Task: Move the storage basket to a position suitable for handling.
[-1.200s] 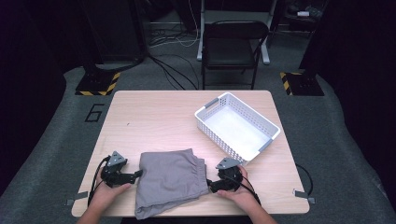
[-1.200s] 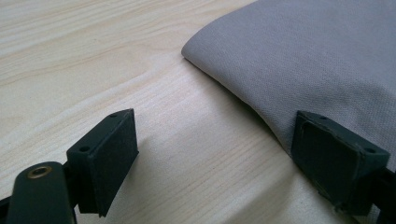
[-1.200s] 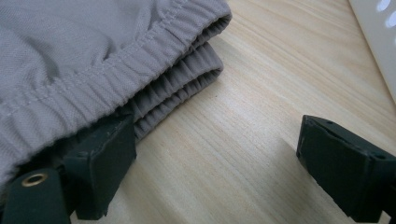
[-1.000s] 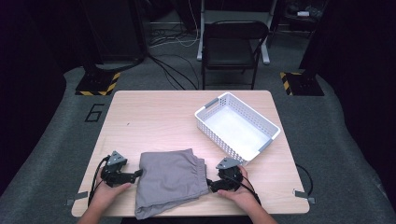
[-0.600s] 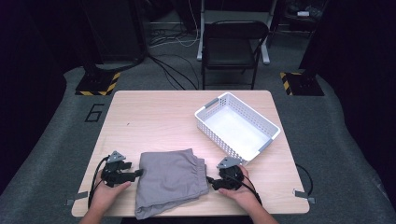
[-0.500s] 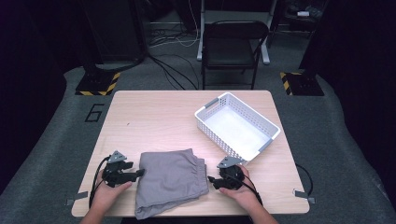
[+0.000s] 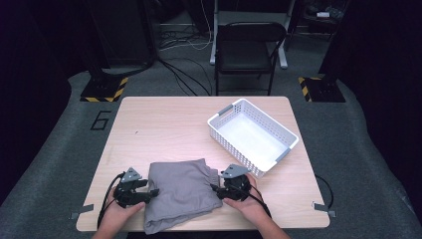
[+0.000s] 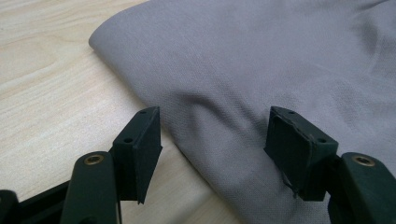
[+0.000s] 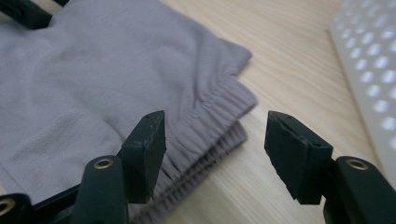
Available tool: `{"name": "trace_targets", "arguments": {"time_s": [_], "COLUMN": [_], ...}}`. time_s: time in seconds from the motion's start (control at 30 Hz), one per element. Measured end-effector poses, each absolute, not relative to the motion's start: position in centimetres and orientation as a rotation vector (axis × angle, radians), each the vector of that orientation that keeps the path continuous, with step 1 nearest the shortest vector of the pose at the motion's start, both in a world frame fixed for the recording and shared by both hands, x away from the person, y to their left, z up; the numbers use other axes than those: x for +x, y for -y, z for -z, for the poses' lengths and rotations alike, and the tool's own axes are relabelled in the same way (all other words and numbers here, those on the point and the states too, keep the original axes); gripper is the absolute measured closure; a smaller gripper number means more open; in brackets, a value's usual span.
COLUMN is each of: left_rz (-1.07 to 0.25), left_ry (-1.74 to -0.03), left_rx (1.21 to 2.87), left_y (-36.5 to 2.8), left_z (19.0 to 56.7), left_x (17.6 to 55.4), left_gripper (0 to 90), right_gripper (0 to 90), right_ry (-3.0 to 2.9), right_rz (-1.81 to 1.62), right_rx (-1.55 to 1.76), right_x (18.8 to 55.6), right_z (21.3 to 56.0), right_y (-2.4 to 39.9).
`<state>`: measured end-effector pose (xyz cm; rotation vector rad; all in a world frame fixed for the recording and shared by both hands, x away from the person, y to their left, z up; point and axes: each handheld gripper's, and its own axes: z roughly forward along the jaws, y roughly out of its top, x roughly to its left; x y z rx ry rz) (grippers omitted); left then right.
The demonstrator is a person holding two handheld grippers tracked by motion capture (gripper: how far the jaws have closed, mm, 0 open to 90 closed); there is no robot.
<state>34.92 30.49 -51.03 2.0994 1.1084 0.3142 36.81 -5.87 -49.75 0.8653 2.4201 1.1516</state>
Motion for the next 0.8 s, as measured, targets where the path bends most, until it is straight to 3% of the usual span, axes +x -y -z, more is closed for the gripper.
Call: {"name": "trace_targets", "arguments": {"time_s": [0.27,0.8], "left_rz": [-0.352,-0.331], "left_ry": [-1.104,-1.042], "left_rx": [2.085,2.092], "left_y": [-30.5,-29.9], "left_z": [51.6,51.9], "left_x": [35.0,36.6], "left_gripper": [35.3,39.0], "right_gripper": [35.3,36.8], "right_ry": [-2.512,-2.541], "right_rz": [-1.033,-0.97], "right_rx": [0.727,0.818], "right_x": [37.1,34.6], "right_z": [51.4,51.0], "right_y": [4.1,4.4]}}
